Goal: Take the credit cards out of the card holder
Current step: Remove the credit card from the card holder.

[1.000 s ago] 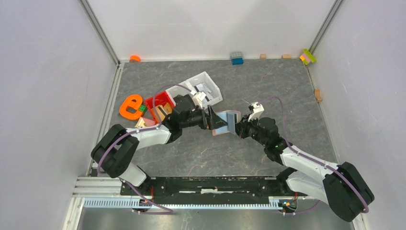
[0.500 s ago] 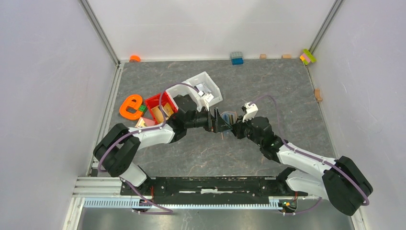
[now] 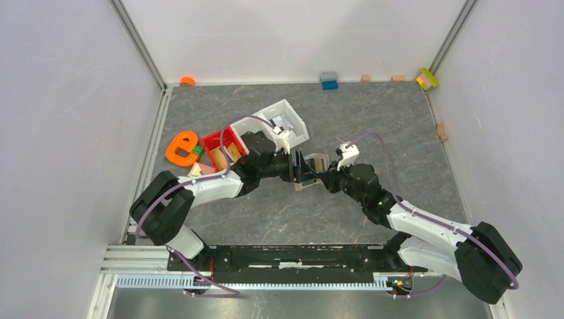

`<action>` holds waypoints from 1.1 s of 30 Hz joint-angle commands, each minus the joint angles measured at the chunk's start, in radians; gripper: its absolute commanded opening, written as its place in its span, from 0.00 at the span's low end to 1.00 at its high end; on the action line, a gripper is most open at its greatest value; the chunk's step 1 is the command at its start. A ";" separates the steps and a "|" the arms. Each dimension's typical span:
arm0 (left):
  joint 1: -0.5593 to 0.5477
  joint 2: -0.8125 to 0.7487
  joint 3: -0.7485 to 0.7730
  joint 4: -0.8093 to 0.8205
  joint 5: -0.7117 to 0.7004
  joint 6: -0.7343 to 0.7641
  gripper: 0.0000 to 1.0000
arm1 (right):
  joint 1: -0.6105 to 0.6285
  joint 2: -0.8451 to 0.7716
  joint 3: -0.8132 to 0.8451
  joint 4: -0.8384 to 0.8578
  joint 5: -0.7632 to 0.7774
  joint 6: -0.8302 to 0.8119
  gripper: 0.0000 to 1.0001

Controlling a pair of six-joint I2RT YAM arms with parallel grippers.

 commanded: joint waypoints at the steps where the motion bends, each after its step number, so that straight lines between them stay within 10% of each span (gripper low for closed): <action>1: 0.005 -0.008 0.030 -0.007 -0.024 0.032 0.74 | 0.005 -0.047 0.005 0.057 0.053 -0.010 0.00; 16: 0.083 -0.037 -0.030 0.153 0.128 -0.047 0.48 | 0.001 -0.128 -0.015 0.061 0.074 -0.005 0.00; 23: 0.099 -0.030 -0.043 0.185 0.144 -0.064 0.11 | -0.002 -0.113 -0.009 0.065 0.043 -0.003 0.00; 33: 0.117 -0.043 -0.046 0.146 0.114 -0.070 0.05 | -0.013 -0.110 0.051 -0.132 0.328 0.057 0.27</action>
